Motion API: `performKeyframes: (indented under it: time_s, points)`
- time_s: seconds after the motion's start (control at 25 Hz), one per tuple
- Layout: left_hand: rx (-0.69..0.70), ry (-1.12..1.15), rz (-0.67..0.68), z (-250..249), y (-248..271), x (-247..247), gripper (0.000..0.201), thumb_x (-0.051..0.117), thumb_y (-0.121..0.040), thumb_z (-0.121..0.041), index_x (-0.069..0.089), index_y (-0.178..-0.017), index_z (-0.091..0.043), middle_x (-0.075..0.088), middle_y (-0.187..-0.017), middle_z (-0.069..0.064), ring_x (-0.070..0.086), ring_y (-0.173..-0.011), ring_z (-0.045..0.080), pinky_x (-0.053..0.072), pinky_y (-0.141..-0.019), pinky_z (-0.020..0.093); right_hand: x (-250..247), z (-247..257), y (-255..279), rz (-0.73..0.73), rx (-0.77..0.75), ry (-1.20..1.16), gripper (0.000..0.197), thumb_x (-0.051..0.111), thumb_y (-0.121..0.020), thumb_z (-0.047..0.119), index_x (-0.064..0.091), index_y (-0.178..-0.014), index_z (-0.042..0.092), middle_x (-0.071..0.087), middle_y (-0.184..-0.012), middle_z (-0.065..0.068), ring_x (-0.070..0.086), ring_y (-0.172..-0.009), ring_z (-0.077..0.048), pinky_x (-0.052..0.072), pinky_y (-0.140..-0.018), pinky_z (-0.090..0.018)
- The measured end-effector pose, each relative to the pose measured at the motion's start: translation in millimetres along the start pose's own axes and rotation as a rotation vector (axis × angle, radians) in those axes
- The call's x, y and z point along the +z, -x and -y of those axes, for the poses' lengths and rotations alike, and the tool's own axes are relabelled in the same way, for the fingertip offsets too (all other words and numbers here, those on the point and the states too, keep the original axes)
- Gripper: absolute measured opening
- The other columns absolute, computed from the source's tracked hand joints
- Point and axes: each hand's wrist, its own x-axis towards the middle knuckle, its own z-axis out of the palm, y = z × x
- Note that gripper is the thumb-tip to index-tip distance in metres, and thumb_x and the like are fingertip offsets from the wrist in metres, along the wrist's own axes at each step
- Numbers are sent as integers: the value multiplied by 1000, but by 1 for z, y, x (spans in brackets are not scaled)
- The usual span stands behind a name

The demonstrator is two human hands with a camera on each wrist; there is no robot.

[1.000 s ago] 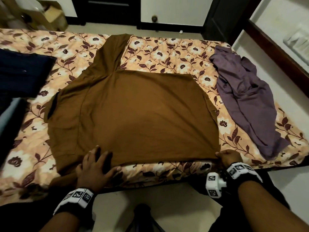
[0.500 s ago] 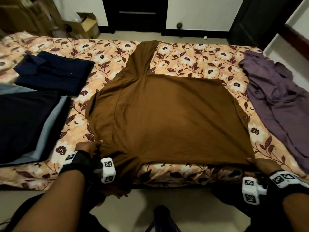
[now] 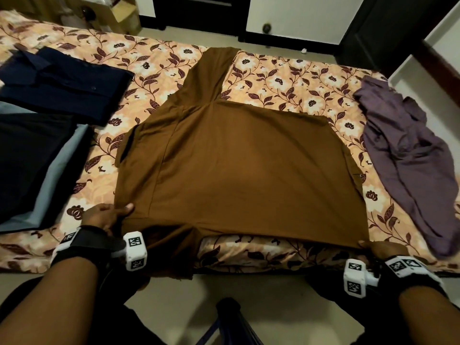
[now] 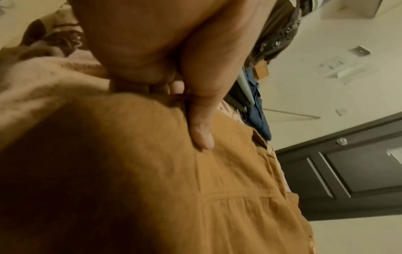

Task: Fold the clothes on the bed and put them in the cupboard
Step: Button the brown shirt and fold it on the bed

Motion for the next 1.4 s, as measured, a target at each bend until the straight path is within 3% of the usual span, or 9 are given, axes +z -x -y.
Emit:
performKeyframes:
  time_s: [0.2, 0.32, 0.48, 0.68, 0.88, 1.0, 1.12, 1.28, 1.4]
  points:
    - [-37, 156, 34, -4, 3, 3, 27, 80, -79, -28, 60, -79, -10, 53, -53, 7, 44, -30, 16, 38, -42, 21, 10, 2, -18, -9, -88, 57, 39, 61, -91, 35, 66, -105, -1, 62, -111, -23, 54, -91, -35, 38, -73, -34]
    - [9, 166, -23, 0, 8, 12, 25, 80, -78, -15, 64, -94, -4, 69, -74, 15, 63, -58, 24, 50, -47, 28, 19, 2, -19, -19, -97, 51, 50, 54, -95, 38, 62, -118, -6, 57, -126, -27, 52, -115, -40, 39, -86, -35]
    - [28, 134, -143, -1, 8, 16, 33, 84, -73, -19, 52, -73, -14, 58, -74, 15, 48, -55, 23, 43, -40, 25, 17, 0, -27, -92, -42, -15, 37, 56, -95, 15, 57, -123, -9, 56, -128, -28, 52, -119, -41, 29, -52, -20]
    - [25, 70, -227, -6, 15, 16, 32, 87, -71, -22, 57, -81, -15, 66, -95, 22, 61, -77, 31, 54, -76, 44, 15, 1, -37, -105, -109, 121, 35, 66, -88, 27, 67, -103, -5, 64, -112, -28, 59, -101, -42, 47, -80, -36]
    - [366, -429, -519, -44, 56, 57, 61, 74, -79, -33, 48, -130, -12, 47, -132, 27, 45, -120, 46, 39, -98, 55, 1, 33, -37, -309, -314, 141, 51, 76, -76, 37, 59, -112, 7, 55, -120, -26, 53, -110, -44, 43, -93, -46]
    - [589, -686, -271, -84, 57, 118, 57, 63, -86, -47, 48, -135, -22, 39, -147, 17, 33, -135, 39, 31, -107, 56, 3, 74, -52, -303, -484, 203, 53, 73, -80, 33, 55, -122, 7, 51, -124, -26, 51, -112, -44, 40, -95, -46]
    - [567, -905, -49, -83, 34, 148, 64, 41, -88, -71, 25, -146, -49, 5, -163, -5, 1, -150, 26, 3, -112, 65, 2, 98, -77, -267, -444, 221, 50, 69, -84, 26, 55, -124, 1, 55, -122, -28, 53, -110, -45, 43, -93, -45]
    - [564, -997, -48, -61, 19, 143, 70, 17, -82, -82, -4, -145, -60, -12, -162, -15, -7, -150, 19, -6, -109, 69, -15, 99, -100, -245, -399, 178, 29, 61, -89, 22, 65, -108, 1, 63, -114, -27, 57, -106, -43, 44, -90, -42]
    - [605, -965, -77, -64, 41, 145, 76, 19, -81, -82, -4, -148, -55, -14, -162, -8, -10, -150, 24, -7, -111, 68, -18, 80, -89, -158, -333, 4, 48, 75, -76, 46, 60, -101, 8, 61, -100, -14, 59, -94, -34, 48, -85, -42]
